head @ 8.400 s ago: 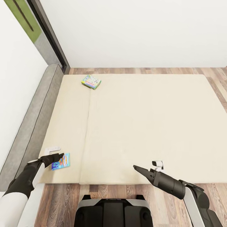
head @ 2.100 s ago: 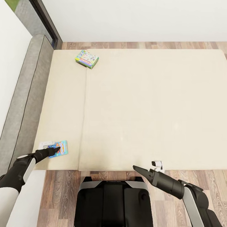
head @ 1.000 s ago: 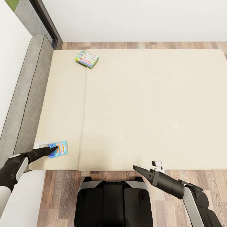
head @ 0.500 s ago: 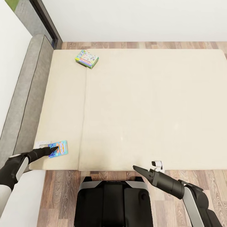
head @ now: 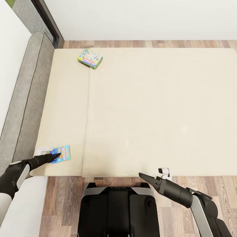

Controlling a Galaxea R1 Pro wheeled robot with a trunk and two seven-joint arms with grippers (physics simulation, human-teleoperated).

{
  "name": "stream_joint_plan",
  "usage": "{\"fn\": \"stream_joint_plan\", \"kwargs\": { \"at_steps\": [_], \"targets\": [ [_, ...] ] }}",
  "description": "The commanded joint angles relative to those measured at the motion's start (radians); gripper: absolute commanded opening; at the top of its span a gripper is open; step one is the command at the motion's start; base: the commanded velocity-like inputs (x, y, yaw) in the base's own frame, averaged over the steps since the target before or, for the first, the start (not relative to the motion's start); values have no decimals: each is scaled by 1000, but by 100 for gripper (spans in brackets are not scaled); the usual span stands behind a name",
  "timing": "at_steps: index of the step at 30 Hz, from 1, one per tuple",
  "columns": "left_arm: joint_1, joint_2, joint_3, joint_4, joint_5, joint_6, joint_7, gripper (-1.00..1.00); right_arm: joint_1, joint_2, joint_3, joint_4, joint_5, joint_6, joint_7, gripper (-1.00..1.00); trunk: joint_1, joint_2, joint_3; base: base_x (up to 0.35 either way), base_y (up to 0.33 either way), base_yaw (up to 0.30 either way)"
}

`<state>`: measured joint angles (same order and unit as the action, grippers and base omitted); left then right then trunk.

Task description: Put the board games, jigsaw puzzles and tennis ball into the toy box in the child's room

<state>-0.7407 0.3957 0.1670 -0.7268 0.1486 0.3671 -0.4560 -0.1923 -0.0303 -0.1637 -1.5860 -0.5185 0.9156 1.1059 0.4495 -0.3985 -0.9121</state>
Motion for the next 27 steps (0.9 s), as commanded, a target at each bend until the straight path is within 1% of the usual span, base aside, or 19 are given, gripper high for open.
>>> {"fn": "stream_joint_plan", "kwargs": {
  "at_steps": [1, 15, 27],
  "targets": [
    [0, 0, 2, -1, 8, 9, -3, 100, 0, 0, 0, 0, -2, 5, 2, 100, 1, -2, -3, 0, 0, 0],
    [-1, 0, 3, 0, 6, 9, -3, 100, -1, 1, 0, 0, -2, 5, 2, 100, 1, -2, -24, 0, 0, 0],
    [-2, -3, 2, 0, 6, 8, -3, 100, 0, 1, 1, -1, 0, 3, 0, 100, 1, -2, -27, 0, 0, 0]
  ]
}}
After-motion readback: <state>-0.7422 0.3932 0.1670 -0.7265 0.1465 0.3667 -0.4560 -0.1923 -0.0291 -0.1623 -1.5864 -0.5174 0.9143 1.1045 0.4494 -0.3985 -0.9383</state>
